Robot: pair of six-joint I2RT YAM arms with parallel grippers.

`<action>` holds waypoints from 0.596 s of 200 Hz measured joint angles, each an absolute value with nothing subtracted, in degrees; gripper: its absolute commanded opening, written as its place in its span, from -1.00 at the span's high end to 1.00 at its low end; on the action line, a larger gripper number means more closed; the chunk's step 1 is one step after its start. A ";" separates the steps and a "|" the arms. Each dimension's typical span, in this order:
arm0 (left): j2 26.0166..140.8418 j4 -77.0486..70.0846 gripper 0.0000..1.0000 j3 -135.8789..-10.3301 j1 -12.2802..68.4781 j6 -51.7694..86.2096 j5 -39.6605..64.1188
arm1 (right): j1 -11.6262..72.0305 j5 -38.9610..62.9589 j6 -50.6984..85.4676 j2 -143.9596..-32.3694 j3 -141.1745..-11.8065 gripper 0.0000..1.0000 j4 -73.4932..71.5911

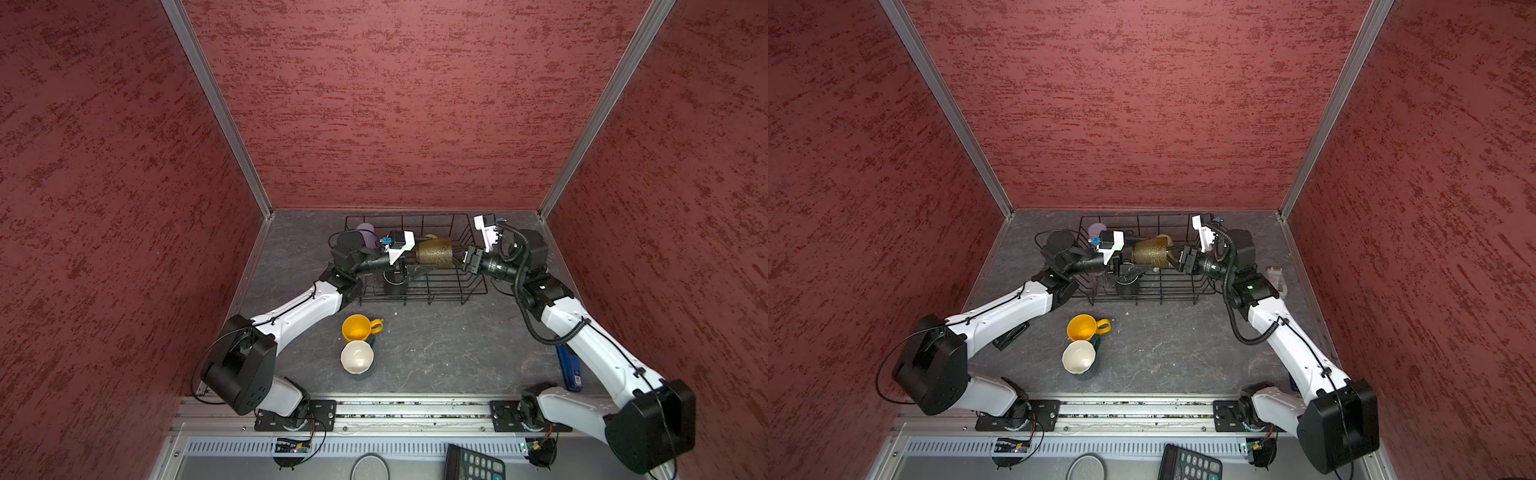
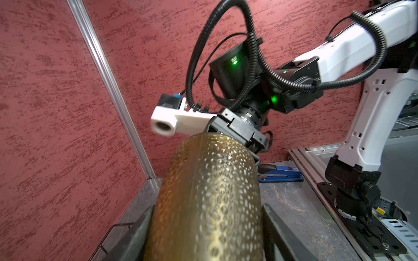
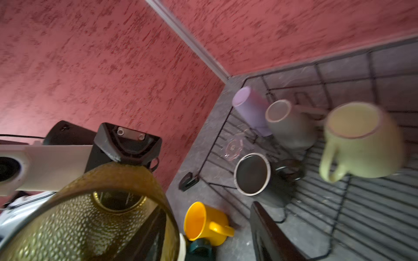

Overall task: Load cups into a dish rack
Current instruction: Pick up the cup from the bottom-center of the table.

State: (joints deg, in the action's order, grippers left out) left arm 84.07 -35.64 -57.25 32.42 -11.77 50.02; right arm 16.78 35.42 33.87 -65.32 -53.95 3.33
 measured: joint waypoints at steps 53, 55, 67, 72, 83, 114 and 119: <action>87.05 -19.86 1.00 -70.52 32.01 -8.60 44.75 | 15.51 15.38 30.04 -58.94 -53.93 -0.93 10.66; 87.29 -19.16 1.00 -71.20 31.97 -8.34 44.60 | 15.51 14.98 29.98 -58.83 -53.93 -0.93 10.74; 89.47 -15.16 1.00 -75.02 31.53 -6.66 43.72 | 15.40 12.16 29.50 -57.89 -53.91 -0.97 11.27; 90.50 -13.19 1.00 -76.73 31.35 -6.00 43.33 | 15.31 11.18 29.36 -57.56 -53.87 -0.97 11.42; 93.03 -8.71 1.00 -80.75 31.03 -4.47 42.46 | 15.27 9.32 29.06 -56.90 -53.60 -0.97 11.75; 100.53 5.15 1.00 -92.07 30.59 -1.17 38.98 | 15.20 6.15 28.21 -56.16 -53.06 -0.97 12.49; 101.71 7.40 1.00 -93.78 30.59 -0.71 38.26 | 15.16 5.76 28.05 -56.14 -53.06 -0.97 12.62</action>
State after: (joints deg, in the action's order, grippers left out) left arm 101.71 7.40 -93.78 30.59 -0.71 38.26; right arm 15.16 5.76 28.05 -56.14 -53.06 12.62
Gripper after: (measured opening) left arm 0.683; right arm 0.986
